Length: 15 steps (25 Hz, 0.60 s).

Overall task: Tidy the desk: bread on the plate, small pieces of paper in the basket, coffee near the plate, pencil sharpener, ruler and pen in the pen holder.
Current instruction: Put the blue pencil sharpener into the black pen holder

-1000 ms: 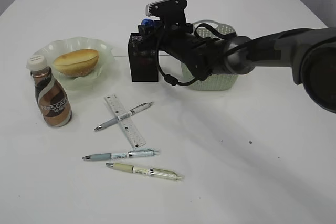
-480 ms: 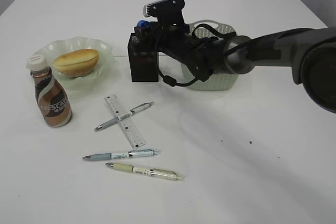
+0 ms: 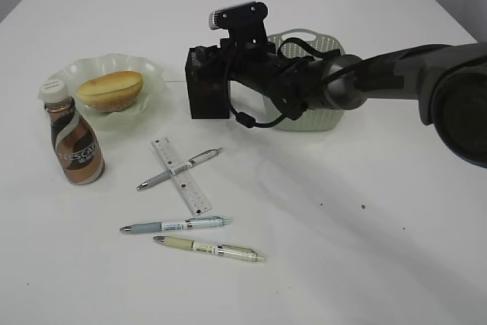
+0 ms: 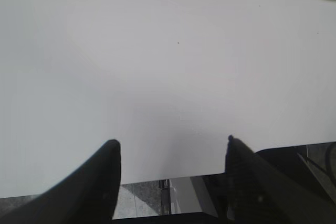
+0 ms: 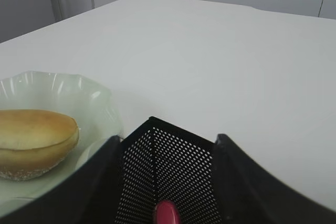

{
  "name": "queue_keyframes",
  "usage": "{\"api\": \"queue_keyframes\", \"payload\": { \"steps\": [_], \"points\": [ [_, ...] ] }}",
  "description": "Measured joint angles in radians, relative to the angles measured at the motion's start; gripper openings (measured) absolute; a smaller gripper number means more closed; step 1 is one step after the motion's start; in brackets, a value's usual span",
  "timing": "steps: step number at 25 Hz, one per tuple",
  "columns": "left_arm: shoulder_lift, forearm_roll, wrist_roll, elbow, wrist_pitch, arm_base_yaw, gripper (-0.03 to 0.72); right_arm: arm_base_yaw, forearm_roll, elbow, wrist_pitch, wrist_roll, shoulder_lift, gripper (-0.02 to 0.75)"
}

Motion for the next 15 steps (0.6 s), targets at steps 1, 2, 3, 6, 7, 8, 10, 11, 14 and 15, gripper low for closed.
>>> {"api": "queue_keyframes", "payload": {
  "steps": [1, 2, 3, 6, 7, 8, 10, 11, 14, 15],
  "points": [
    [0.000, -0.005, 0.000, 0.000, 0.000, 0.000, 0.458, 0.000, 0.000, -0.001, 0.000, 0.002, 0.000, 0.399],
    [0.000, -0.005, 0.000, 0.000, 0.000, 0.000, 0.458, 0.000, 0.000, -0.001, 0.000, 0.002, 0.000, 0.399],
    [0.000, -0.005, 0.000, 0.000, 0.000, 0.000, 0.458, -0.002, 0.000, -0.001, 0.000, 0.002, 0.000, 0.399],
    [0.000, -0.005, 0.000, 0.000, 0.000, 0.000, 0.458, -0.006, 0.000, -0.002, 0.034, 0.019, -0.002, 0.400],
    [0.000, -0.005, 0.000, 0.000, 0.000, 0.000, 0.458, -0.007, 0.000, -0.002, 0.070, 0.029, -0.007, 0.400],
    [0.000, -0.005, 0.000, 0.000, 0.000, 0.000, 0.458, -0.008, 0.000, -0.002, 0.095, 0.036, -0.015, 0.400],
    [0.000, -0.005, 0.000, 0.000, 0.000, 0.000, 0.458, -0.008, 0.000, -0.002, 0.183, 0.043, -0.045, 0.398],
    [0.000, -0.005, 0.000, 0.000, 0.000, 0.000, 0.458, -0.008, 0.000, -0.002, 0.239, 0.045, -0.062, 0.396],
    [0.000, -0.007, -0.001, 0.000, 0.005, 0.000, 0.458, -0.008, 0.022, -0.002, 0.433, 0.068, -0.136, 0.383],
    [0.000, -0.011, -0.001, 0.000, 0.015, 0.000, 0.458, -0.008, 0.039, -0.002, 0.496, 0.076, -0.167, 0.377]
  ]
}}
